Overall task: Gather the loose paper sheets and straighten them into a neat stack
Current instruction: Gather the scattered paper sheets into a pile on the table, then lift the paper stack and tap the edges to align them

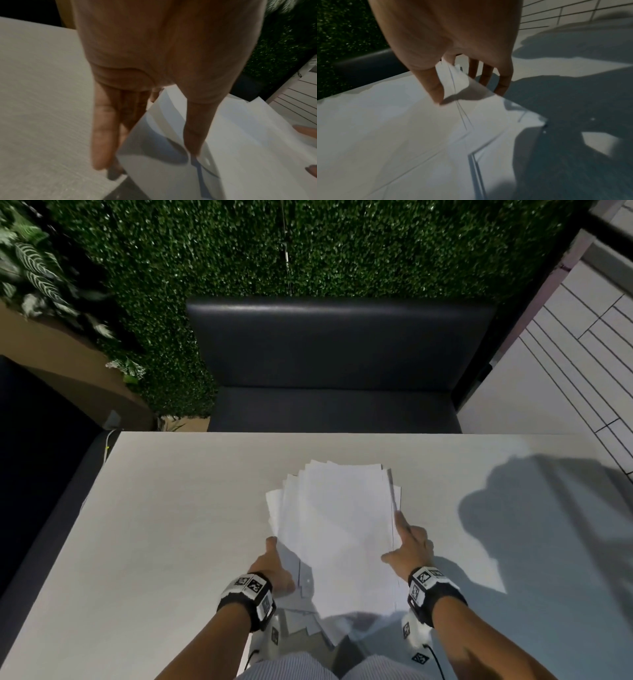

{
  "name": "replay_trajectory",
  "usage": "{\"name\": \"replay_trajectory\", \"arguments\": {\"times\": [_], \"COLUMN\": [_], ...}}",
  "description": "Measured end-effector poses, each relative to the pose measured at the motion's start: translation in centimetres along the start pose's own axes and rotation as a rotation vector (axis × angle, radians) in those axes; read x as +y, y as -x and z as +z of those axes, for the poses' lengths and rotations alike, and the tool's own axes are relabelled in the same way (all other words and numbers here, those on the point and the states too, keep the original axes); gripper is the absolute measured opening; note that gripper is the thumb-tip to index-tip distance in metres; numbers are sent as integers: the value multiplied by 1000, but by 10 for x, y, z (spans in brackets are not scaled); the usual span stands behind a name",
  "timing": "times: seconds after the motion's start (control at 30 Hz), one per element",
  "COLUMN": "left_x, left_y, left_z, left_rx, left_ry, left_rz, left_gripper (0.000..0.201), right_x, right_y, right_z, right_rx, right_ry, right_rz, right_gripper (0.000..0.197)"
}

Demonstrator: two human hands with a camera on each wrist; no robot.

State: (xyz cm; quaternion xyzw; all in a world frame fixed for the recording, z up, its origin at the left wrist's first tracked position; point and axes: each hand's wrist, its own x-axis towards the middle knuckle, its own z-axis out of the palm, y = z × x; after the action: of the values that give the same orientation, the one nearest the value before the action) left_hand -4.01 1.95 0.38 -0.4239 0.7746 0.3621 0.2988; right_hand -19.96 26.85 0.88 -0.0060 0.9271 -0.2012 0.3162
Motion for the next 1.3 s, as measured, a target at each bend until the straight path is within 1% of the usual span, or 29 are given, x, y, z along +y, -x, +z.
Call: {"name": "replay_trajectory", "arguments": {"times": [0.03, 0.1, 0.13, 0.17, 0.2, 0.23, 0.27, 0.3, 0.37, 0.43, 0.47, 0.5, 0.53, 0.57, 0.6, 0.67, 0.7, 0.73, 0.8, 0.87, 0.9, 0.97, 1.03, 1.1, 1.13, 1.17, 1.23, 1.3], "left_x": [0, -2, -4, -6, -9, -10, -8, -5, 3, 11, 13, 14, 13, 11, 8, 1, -2, -3, 1, 12, 18, 25, 29, 30, 32, 34, 37, 36], "left_y": [3, 9, 9, 9, 8, 9, 11, 16, 23, 27, 28, 30, 31, 30, 30, 24, 19, 15, 9, 11, 12, 9, 10, 8, 9, 9, 11, 15], "left_z": [-2, -9, -11, -12, -10, -8, -6, -5, -2, 2, 4, 5, 4, 2, -2, -8, -9, -8, -1, 7, 10, 17, 16, 15, 15, 16, 19, 18], "left_rx": [23, 150, 185, 157, 98, 42, 7, -23, -80, -210, -294, -361, -398, -391, -327, -119, -27, 15, -3, -32, -30, 4, 115, 218, 211, 173, 81, 43], "left_ry": [3, 75, 71, 18, -51, -119, -158, -177, -235, -244, -234, -208, -168, -125, -116, -158, -154, -106, 83, 279, 307, 258, 161, 124, 129, 114, 22, -117], "left_rz": [-19, -43, -44, -38, -38, -35, -22, -4, 50, 79, 80, 73, 43, 7, -23, -49, -62, -77, -105, -111, -81, -8, 40, 76, 82, 80, 80, 85], "left_gripper": [80, 42, 34, 35, 40, 45, 48, 47, 38, 28, 26, 25, 25, 26, 28, 36, 42, 45, 54, 73, 78, 82, 80, 72, 68, 65, 57, 47], "right_x": [1, 6, 7, 8, 8, 6, 4, 3, -1, -3, -3, -3, -3, -3, -2, 1, 2, 5, 9, 9, 8, 10, 12, 15, 17, 18, 20, 22], "right_y": [1, 4, 7, 10, 14, 17, 19, 21, 24, 25, 25, 24, 22, 20, 18, 13, 12, 9, 6, 6, 7, 8, 7, 7, 8, 9, 11, 12], "right_z": [1, 2, 2, 2, 3, 4, 6, 7, 8, 9, 10, 9, 9, 8, 7, 8, 7, 8, 8, 9, 9, 10, 7, 5, 5, 4, 2, -3], "right_rx": [44, 206, 266, 290, 268, 232, 187, 155, 124, 81, 60, 51, 48, 54, 79, 145, 163, 166, 128, 70, 40, -4, 33, 107, 124, 118, 72, 34], "right_ry": [-33, -5, 36, 89, 149, 191, 202, 188, 146, 92, 76, 69, 75, 91, 115, 163, 176, 190, 233, 279, 265, 159, 84, 26, 4, -14, -37, -21], "right_rz": [15, 78, 85, 47, -7, -54, -73, -84, -101, -127, -130, -128, -110, -86, -56, 21, 60, 89, 113, 93, 86, 105, 149, 173, 170, 162, 130, 111], "right_gripper": [92, 80, 70, 58, 47, 40, 40, 44, 57, 69, 73, 76, 76, 73, 68, 62, 62, 65, 72, 76, 79, 87, 87, 77, 71, 66, 67, 71]}}
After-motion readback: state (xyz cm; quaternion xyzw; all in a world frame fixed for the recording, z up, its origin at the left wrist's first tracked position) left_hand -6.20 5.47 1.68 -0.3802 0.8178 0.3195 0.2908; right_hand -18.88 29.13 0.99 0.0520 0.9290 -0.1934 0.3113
